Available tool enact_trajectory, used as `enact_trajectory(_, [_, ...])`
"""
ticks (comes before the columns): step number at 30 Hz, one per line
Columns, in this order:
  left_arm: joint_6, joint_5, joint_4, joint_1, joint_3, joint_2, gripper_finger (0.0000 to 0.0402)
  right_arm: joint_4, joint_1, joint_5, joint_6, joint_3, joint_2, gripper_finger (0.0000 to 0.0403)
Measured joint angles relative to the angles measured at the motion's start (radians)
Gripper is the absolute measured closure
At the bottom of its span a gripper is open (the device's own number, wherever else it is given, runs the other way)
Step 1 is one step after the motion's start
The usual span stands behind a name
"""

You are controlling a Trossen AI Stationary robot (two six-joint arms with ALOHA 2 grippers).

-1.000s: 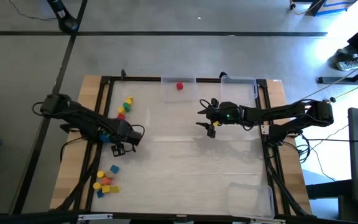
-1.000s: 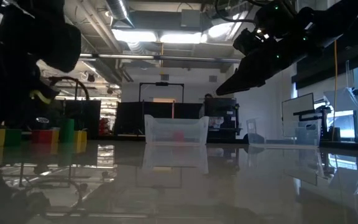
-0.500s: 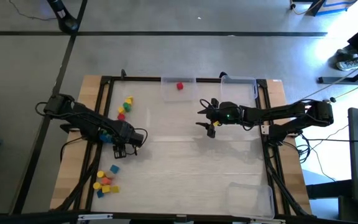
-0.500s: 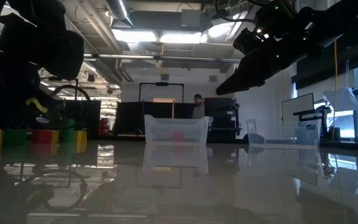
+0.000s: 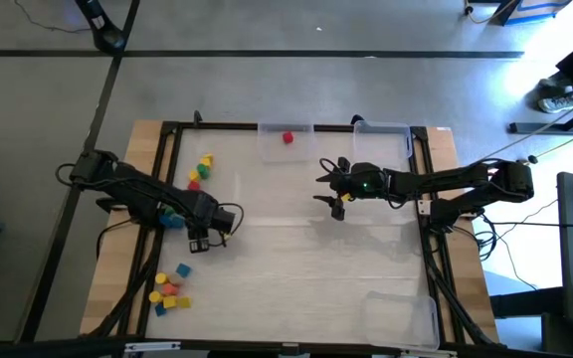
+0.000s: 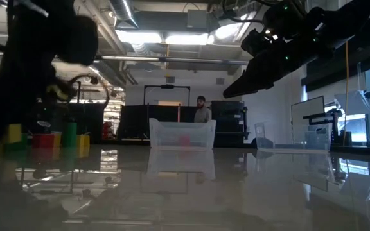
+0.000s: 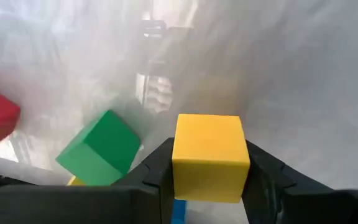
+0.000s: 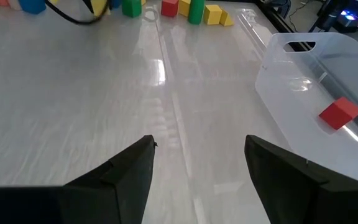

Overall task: Sort blocks by size
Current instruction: Put the square yellow block into the top left transparent bin

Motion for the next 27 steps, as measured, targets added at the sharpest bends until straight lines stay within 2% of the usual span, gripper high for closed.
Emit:
enact_trajectory(6, [0.083, -0.093, 0.013, 0.028, 0.122, -0.033, 0.0282, -0.005, 0.0, -0.01, 0.018, 0.0, 0.0, 0.0152])
enact_trajectory(11, [0.165, -0.106, 0.129, 0.099, 0.194, -0.096, 0.0279, -0.008, 0.0, -0.011, 0.062, 0.0, 0.0, 0.0152])
enact_trajectory(18, [0.343, -0.188, 0.435, 0.247, 0.198, -0.159, 0.0279, -0.028, 0.0, -0.011, 0.063, 0.0, 0.0, 0.0152])
enact_trajectory(27, [0.495, -0.201, 0.813, 0.431, 0.197, -0.098, 0.0278, -0.018, 0.0, 0.003, 0.061, 0.0, 0.0, 0.0152])
